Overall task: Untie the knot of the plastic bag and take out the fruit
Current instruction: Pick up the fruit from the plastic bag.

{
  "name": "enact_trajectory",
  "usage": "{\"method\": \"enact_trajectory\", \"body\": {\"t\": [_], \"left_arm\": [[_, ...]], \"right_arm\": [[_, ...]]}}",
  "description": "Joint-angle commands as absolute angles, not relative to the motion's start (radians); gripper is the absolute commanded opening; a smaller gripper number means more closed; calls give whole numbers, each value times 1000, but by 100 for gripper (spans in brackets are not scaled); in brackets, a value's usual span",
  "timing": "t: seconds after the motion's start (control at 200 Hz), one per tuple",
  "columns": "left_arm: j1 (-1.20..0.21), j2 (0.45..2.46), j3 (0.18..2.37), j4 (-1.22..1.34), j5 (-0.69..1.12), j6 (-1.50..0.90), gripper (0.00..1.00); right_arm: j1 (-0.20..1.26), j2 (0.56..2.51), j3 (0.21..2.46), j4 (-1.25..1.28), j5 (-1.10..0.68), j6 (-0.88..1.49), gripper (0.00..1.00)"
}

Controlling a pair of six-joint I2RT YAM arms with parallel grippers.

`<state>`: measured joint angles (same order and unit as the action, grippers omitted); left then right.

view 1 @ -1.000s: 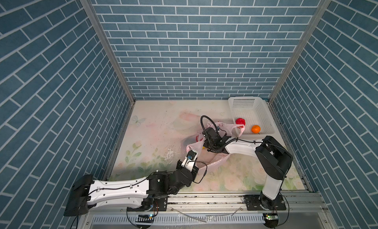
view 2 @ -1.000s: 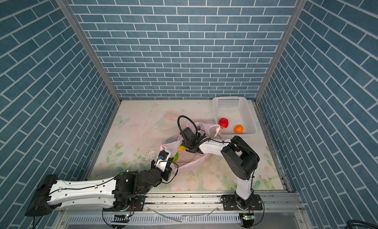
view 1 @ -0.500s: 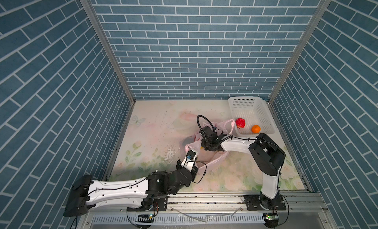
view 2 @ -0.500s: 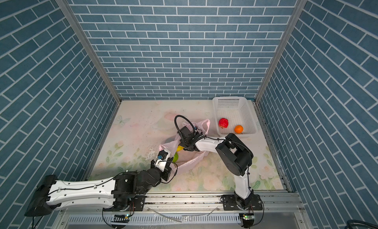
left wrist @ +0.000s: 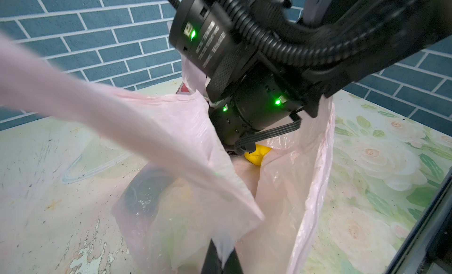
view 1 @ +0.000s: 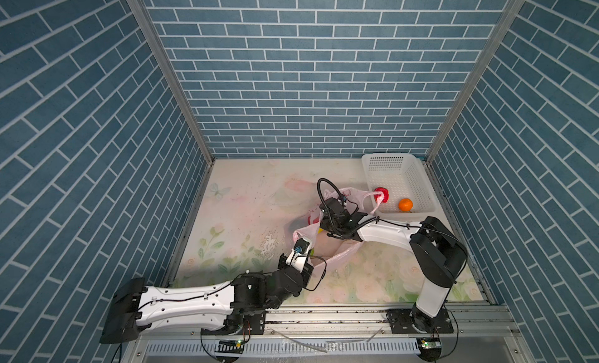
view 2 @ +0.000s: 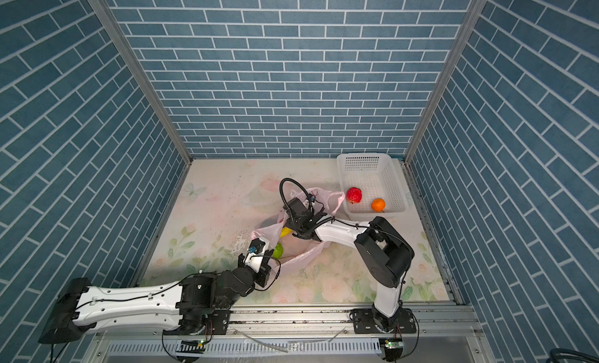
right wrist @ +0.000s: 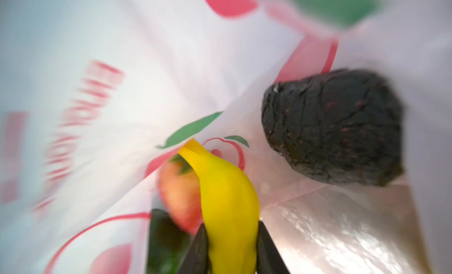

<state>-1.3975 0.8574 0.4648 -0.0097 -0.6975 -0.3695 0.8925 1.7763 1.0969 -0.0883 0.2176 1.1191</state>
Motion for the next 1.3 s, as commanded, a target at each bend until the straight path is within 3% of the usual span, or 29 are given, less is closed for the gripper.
{"method": "enact_trajectory", "body": {"t": [0.0,0.51,0.87,1.295], "left_arm": [[-1399,855,457,-14,-722,-371,0],[-1399,859,462,-12,-765,-370,0],[-1399,859,462,-13,-772,-374,0],[-1399,860,466,-17,-771,-373,0]], "right_arm": [[918,1702,1048,-90,275,1080,21],[1015,1449,994,-356,492,964,19],[1049,1325,1134,-526,615,842,18],[1003,1245,1303,-547,654,685,19]]}}
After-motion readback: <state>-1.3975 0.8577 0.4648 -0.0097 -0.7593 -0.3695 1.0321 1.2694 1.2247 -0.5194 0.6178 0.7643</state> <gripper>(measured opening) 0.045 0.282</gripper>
